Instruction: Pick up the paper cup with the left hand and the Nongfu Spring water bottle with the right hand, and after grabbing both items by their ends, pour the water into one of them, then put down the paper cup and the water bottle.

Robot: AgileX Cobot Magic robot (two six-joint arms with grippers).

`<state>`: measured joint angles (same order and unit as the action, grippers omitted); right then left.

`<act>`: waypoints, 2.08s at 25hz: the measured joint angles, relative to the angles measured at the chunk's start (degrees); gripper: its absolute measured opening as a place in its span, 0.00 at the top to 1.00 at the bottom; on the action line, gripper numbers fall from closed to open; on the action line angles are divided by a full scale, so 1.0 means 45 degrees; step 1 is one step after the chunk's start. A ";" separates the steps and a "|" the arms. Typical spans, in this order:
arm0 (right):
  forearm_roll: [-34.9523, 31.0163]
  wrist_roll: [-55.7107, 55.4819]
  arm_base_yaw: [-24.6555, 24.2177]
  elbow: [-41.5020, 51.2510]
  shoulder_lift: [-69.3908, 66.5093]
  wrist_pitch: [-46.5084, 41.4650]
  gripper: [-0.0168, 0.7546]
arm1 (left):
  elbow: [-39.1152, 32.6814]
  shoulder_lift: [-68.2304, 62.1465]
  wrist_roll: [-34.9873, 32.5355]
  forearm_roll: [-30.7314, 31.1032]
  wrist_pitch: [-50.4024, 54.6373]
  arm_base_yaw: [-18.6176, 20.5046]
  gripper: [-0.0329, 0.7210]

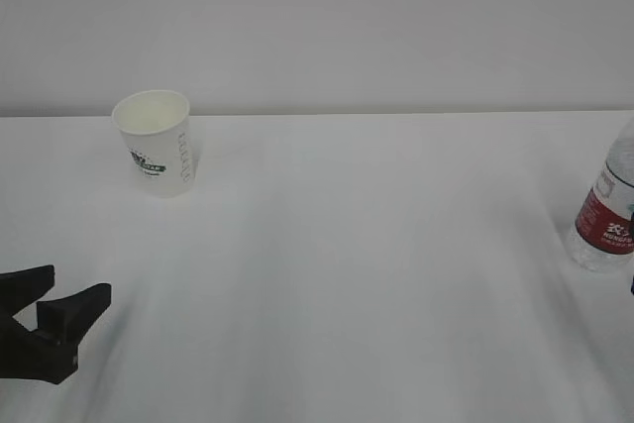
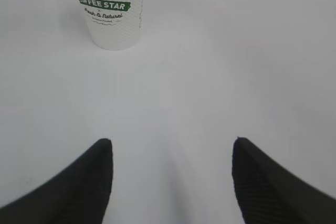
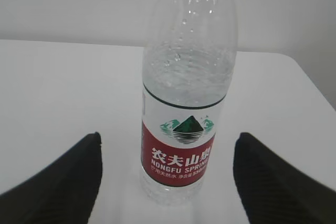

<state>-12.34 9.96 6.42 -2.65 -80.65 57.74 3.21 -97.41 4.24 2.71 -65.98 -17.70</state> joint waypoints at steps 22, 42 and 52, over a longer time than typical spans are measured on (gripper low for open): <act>0.0241 -0.0810 0.0000 -0.0086 -0.2154 0.1666 0.22 | 0.1210 0.0000 0.0008 0.0058 0.0000 0.0000 0.27; -0.0359 -0.1100 0.0000 -0.1039 -0.4081 0.1745 0.21 | 0.1210 0.0000 0.0008 0.0391 0.0000 0.0000 0.27; -0.0446 -0.1122 0.0000 -0.1947 -0.5360 0.1764 0.21 | 0.1216 0.0000 0.0029 0.0391 0.0000 0.0000 0.27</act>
<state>-14.34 4.91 6.42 -11.41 -104.76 65.67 8.68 -97.41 4.37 4.47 -65.98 -17.70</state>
